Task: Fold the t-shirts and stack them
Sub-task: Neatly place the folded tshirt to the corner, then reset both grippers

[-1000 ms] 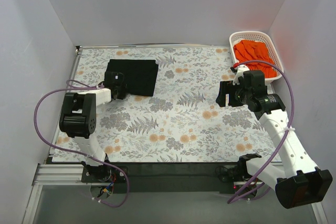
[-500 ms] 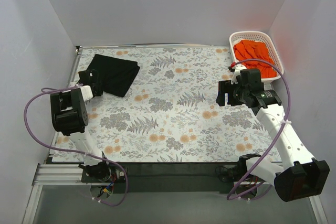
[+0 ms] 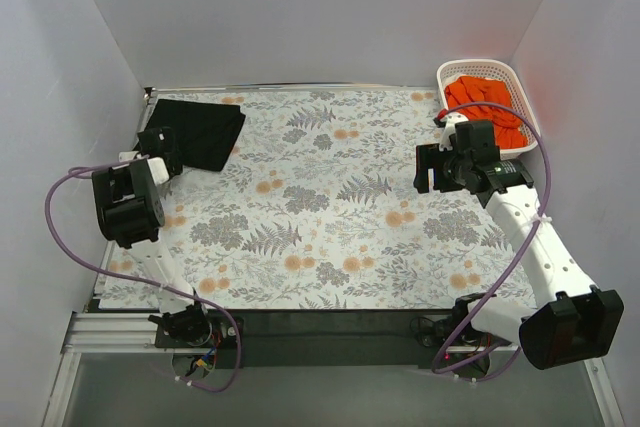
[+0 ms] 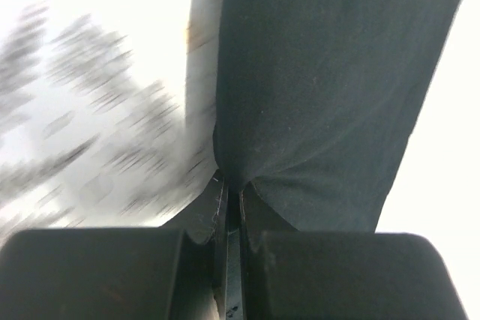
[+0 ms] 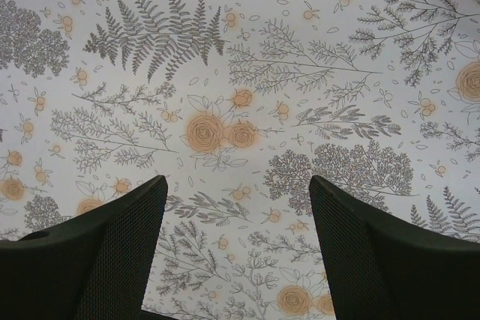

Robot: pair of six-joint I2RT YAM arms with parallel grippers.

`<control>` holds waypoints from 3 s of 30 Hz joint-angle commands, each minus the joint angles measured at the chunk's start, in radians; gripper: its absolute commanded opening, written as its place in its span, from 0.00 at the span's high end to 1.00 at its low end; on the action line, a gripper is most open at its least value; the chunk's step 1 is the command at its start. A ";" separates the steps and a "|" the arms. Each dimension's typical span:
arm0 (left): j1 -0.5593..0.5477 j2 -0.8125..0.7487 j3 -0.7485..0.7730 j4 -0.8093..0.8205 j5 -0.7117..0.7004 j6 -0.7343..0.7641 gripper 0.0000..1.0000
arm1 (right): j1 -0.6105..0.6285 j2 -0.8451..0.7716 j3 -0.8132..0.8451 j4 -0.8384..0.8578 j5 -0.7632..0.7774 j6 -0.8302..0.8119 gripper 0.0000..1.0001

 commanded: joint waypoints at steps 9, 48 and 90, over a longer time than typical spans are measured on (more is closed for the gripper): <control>-0.042 0.212 0.278 0.027 -0.099 -0.458 1.00 | 0.000 0.058 0.090 -0.015 0.022 -0.027 0.30; -0.030 -0.272 0.003 -0.149 0.182 0.173 0.13 | 0.002 -0.241 0.104 -0.090 0.143 0.020 0.22; -0.259 -1.715 -0.043 -0.791 -0.198 0.935 0.02 | 0.157 -0.804 -0.026 -0.158 0.508 0.070 0.02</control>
